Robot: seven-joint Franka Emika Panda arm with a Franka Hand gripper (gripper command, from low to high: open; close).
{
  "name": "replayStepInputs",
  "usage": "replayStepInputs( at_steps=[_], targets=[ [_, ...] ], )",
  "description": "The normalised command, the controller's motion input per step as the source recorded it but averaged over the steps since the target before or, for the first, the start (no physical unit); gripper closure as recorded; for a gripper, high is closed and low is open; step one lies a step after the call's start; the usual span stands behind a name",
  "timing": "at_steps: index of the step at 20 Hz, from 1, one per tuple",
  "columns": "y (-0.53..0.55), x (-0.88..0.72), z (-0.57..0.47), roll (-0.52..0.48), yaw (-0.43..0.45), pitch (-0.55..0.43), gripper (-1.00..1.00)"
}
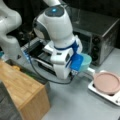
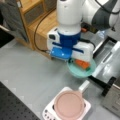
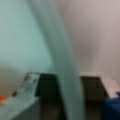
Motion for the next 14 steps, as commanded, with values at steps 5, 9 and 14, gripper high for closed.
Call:
replayStepInputs(
  at_steps=[5,9,14],
  targets=[
    [-0.38,0.65,0.20,-0.106,0.227,0.224,1.00],
    [-0.29,0.64,0.20,-0.082,0.235,0.220,1.00],
    [-0.23,0.59,0.17,-0.080,0.201,0.238,1.00]
  ],
)
